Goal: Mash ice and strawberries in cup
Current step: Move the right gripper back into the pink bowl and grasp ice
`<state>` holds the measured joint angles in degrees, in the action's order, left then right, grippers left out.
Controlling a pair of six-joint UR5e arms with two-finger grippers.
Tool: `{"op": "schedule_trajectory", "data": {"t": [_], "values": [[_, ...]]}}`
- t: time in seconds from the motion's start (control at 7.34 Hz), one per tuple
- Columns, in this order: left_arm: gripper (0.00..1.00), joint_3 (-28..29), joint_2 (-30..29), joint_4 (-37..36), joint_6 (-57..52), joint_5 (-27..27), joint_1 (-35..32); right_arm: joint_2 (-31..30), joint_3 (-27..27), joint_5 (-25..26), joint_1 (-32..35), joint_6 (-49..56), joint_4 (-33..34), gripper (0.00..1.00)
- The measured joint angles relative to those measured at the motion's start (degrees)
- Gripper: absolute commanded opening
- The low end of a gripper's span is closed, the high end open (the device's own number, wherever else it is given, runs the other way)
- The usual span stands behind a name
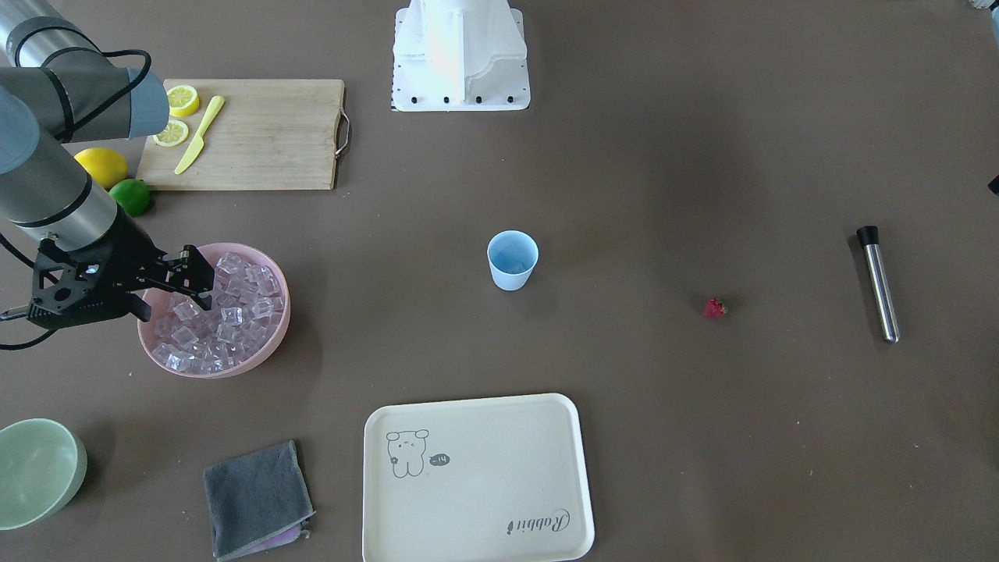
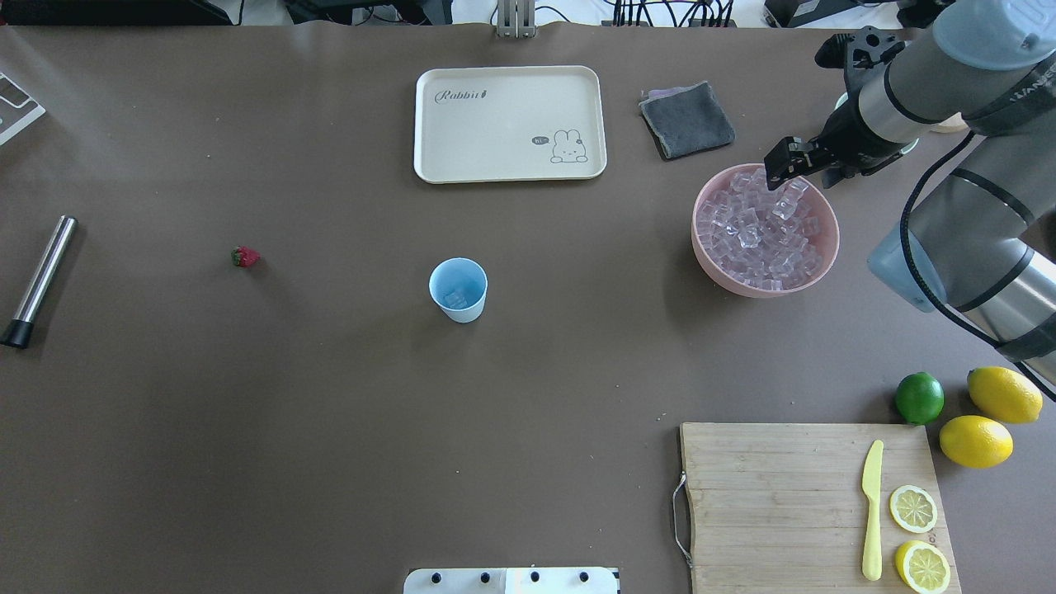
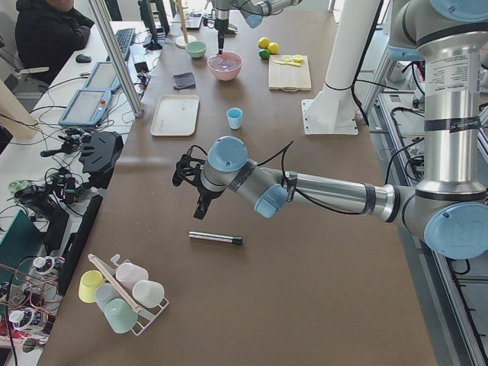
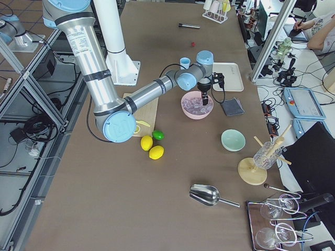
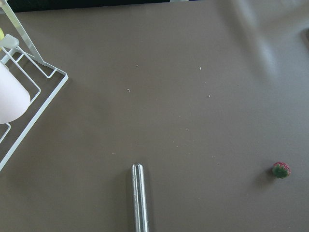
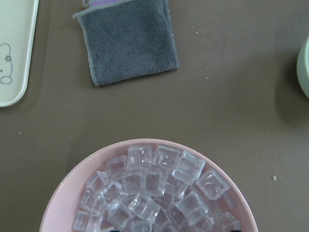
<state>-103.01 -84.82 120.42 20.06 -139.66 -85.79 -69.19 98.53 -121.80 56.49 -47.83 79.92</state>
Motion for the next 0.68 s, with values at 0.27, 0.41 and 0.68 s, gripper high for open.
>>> {"op": "schedule_trajectory", "data": {"t": [0.27, 0.41, 0.68], "values": [[0.98, 0.3, -0.5, 0.1, -0.1, 0.0, 0.4, 0.3, -0.4, 1.6, 0.0, -6.2, -0.1, 0.78], [0.98, 0.4, -0.7, 0.1, -0.2, 0.0, 0.5, 0.4, -0.9, 2.6, -0.2, -7.4, -0.2, 0.78], [0.98, 0.1, -0.7, 0.7, -0.1, -0.4, 0.7, 1.8, -2.9, 4.0, -0.5, -8.5, -0.3, 0.75]]}}
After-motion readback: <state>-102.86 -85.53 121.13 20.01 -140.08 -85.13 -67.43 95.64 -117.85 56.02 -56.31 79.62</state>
